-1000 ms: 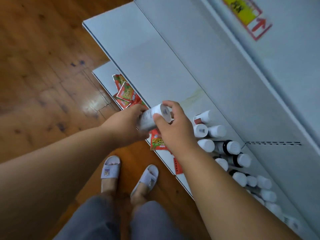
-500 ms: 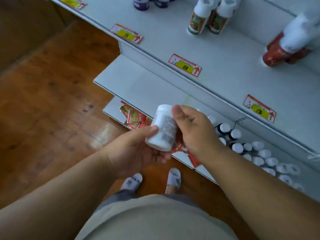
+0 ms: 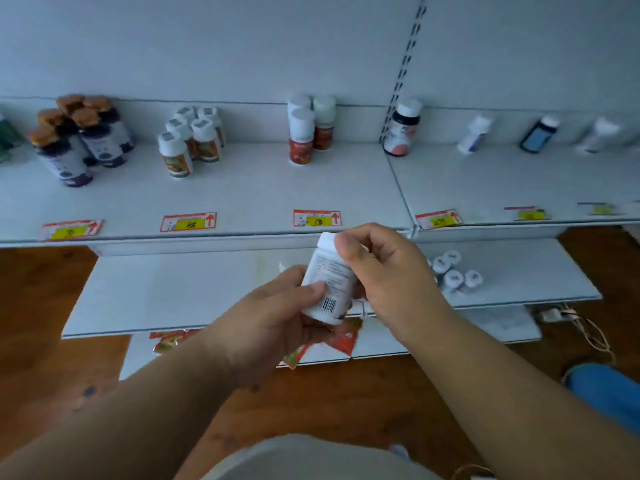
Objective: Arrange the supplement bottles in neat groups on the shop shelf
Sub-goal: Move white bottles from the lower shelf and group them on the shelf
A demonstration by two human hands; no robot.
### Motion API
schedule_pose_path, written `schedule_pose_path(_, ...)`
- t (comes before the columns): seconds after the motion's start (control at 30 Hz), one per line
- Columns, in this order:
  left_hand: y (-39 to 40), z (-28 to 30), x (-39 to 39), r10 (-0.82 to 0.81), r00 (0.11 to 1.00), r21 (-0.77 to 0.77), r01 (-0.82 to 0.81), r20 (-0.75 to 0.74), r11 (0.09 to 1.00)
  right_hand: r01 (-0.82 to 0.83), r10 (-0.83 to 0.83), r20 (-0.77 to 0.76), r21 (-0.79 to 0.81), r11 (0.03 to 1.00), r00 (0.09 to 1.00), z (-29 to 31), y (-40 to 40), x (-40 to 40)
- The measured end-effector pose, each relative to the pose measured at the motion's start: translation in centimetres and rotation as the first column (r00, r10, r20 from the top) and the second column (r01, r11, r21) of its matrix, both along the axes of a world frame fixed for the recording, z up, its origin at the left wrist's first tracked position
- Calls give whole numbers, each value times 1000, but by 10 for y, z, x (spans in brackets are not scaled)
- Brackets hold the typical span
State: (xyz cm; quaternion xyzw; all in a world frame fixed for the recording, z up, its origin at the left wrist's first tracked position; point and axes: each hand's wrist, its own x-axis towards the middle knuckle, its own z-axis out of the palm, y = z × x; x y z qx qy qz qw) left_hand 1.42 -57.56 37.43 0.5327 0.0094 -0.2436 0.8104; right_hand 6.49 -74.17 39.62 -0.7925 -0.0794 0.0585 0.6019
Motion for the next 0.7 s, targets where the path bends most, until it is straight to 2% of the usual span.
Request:
schedule_pose_path(0.03,-21,5,8,-24,998,141,16,52,990,45,-45,10,16,999,999,3,-22,1)
schedule_pose_path(0.1,-68,17,24,-58,980,486,-44,193,873,133,-133,43,5,991,990,8,-68,6)
schedule_pose_path(0.17,-118,28,41,-85,945,602,-132,317,787,192,-191,59,-16,981,980,16,-116,12)
schedule_pose_path(0.23,-168,31,59,-167,930,557,-47,327,830,227,-227,46,4,974,973,26,-165,19)
schedule_pose_path(0.3,-215,31,79,-214,952,287,146,221,947,271,-273,7,102,957,962,35,-213,28)
schedule_pose_path(0.37,-256,33,94,-226,970,-15,228,85,974,314,-311,-48,194,929,949,43,-257,35)
schedule_pose_path(0.43,-290,33,109,-246,968,-91,249,41,964,339,-327,-92,225,913,941,49,-294,44)
schedule_pose_path(0.5,-319,36,124,-229,972,-46,232,62,972,373,-365,-78,228,900,928,53,-321,54)
schedule_pose_path(0.57,-344,41,141,-216,966,128,198,143,972,406,-410,-22,187,894,912,55,-342,64)
schedule_pose_path(0.63,-366,49,162,-256,932,323,166,259,932,441,-448,18,148,885,894,56,-359,78)
schedule_pose_path(0.7,-383,57,186,-277,896,441,105,346,891,471,-481,45,142,871,876,57,-377,96)
